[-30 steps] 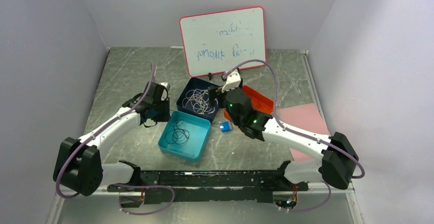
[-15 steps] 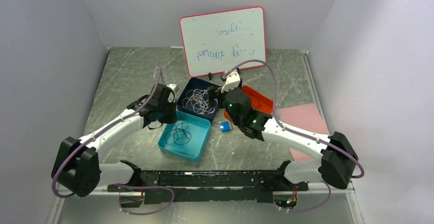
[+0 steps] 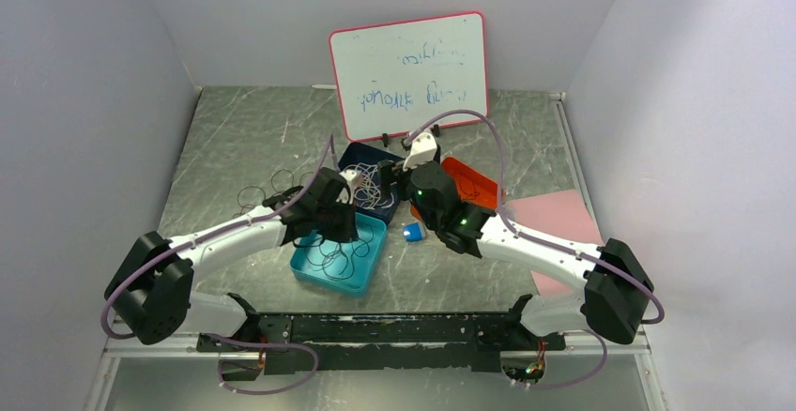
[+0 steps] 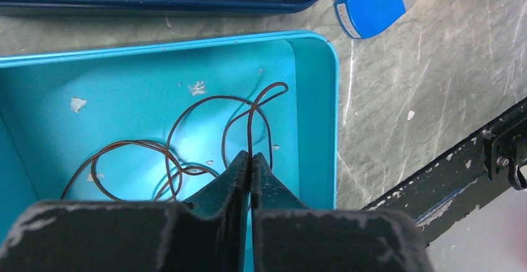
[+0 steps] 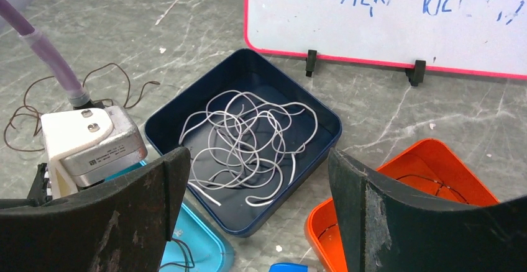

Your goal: Untangle the cables

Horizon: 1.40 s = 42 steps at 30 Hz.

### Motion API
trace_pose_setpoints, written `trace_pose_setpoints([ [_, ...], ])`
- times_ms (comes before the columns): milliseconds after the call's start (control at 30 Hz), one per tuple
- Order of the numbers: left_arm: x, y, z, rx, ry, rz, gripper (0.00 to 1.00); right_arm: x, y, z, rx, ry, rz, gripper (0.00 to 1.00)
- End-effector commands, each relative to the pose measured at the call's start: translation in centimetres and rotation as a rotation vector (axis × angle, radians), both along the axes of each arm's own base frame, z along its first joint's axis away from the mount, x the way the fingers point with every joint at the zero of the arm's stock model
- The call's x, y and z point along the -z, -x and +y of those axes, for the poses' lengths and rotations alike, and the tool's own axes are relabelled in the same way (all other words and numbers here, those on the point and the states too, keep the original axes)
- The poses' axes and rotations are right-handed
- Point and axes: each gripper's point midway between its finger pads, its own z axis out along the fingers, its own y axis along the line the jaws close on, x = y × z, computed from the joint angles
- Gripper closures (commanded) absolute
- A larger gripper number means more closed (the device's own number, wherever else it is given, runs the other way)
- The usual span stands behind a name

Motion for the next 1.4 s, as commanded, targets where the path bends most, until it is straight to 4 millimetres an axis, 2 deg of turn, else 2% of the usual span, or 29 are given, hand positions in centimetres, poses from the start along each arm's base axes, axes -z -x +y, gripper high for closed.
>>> trace_pose_setpoints([
  [0, 0.3, -0.7, 0.7, -0.051, -0.043, -0.013, 0.93, -1.2, -0.5, 0.3, 0.006, -0.034, -0.014, 0.15],
  [167, 2.5, -1.1, 2.7, -0.108, -0.175, 0.009, 0.91, -1.3, -0.5, 0.4, 0.004, -0.034, -0.014, 0.15],
  [233, 3.3, -1.2, 3.1, -0.109, -0.213, 0.021, 0.82, -1.3, -0.6, 0.5, 0.003, -0.032, -0.014, 0.15],
  [300, 3.2, -1.5, 3.2, -0.104, -0.223, 0.012, 0.69, -1.4, -0.6, 0.5, 0.003, -0.031, -0.015, 0.15],
  [400, 1.9, -2.2, 3.3, -0.113, -0.224, -0.036, 0.58, -1.5, -0.7, 0.6, 0.001, -0.028, -0.018, 0.15],
  [700, -4.0, -4.2, 3.3, -0.132, -0.183, -0.189, 0.46, -1.7, -0.7, 1.0, -0.012, -0.037, -0.013, 0.15],
  [867, -6.6, -5.1, 4.9, -0.195, -0.176, -0.257, 0.4, -1.6, -0.6, 1.2, -0.016, -0.043, -0.011, 0.15],
  [967, -7.3, -6.3, 6.9, -0.256, -0.152, -0.261, 0.4, -1.6, -0.6, 1.0, -0.014, -0.042, -0.01, 0.15],
  [1100, -7.4, -8.2, 11.1, -0.39, -0.156, -0.242, 0.42, -1.5, -0.5, 0.5, -0.002, -0.037, -0.012, 0.15],
  [1300, -5.4, -11.2, 17.6, -0.56, -0.199, -0.18, 0.45, -1.4, -0.4, 0.2, 0.004, -0.029, -0.012, 0.15],
  [1367, -4.6, -12.3, 19.0, -0.592, -0.2, -0.163, 0.46, -1.4, -0.3, 0.2, 0.002, -0.026, -0.011, 0.15],
])
